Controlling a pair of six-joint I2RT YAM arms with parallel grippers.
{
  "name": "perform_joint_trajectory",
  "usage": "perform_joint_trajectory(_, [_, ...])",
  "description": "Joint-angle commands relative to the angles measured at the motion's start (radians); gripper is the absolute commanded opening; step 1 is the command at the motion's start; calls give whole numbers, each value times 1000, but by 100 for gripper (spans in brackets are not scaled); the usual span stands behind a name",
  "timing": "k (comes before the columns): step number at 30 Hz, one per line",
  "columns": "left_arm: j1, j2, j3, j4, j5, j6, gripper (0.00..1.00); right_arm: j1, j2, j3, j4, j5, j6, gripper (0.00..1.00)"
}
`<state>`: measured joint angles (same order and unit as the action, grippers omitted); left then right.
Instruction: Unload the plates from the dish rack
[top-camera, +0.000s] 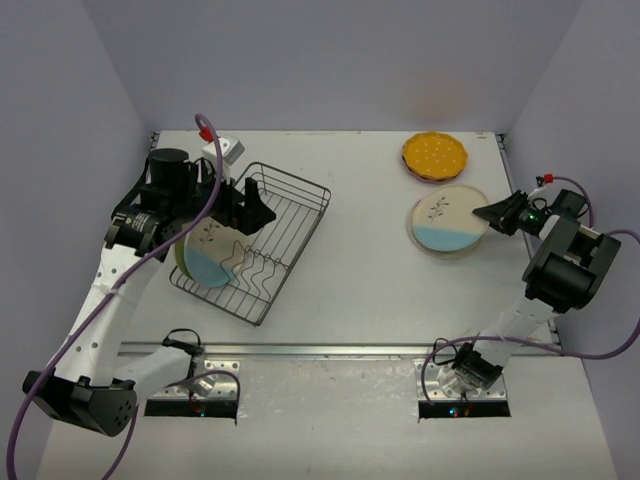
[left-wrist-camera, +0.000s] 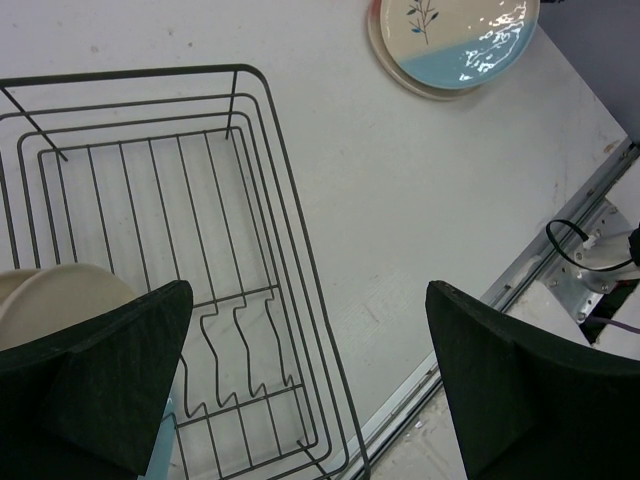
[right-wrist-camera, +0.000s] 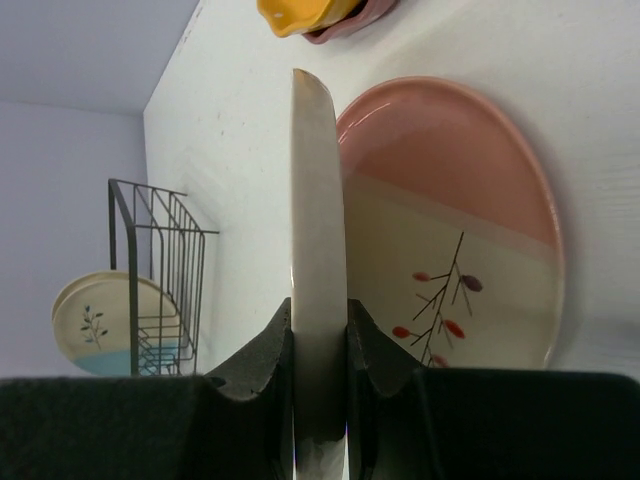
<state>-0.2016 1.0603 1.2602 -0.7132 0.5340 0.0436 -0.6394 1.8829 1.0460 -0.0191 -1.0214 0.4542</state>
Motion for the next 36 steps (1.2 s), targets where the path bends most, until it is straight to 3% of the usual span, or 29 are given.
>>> perform_joint_trajectory(1, [5, -14, -2, 45, -8, -11, 100, -16, 26, 90, 22, -50, 1, 0])
perform_joint_trajectory(8, [5, -14, -5, 49, -9, -10, 100, -17, 96, 134, -51, -25, -43, 0])
perform_joint_trajectory(17, [5, -2, -4, 55, -8, -22, 100, -2, 108, 144, -197, 118, -269, 1])
perform_joint_trajectory(24, [5, 3, 4, 50, -16, -25, 100, 38, 78, 129, -236, 291, -372, 28])
perform_joint_trajectory(36, [5, -17, -8, 44, -32, -21, 100, 121, -4, 91, -215, 547, -488, 40])
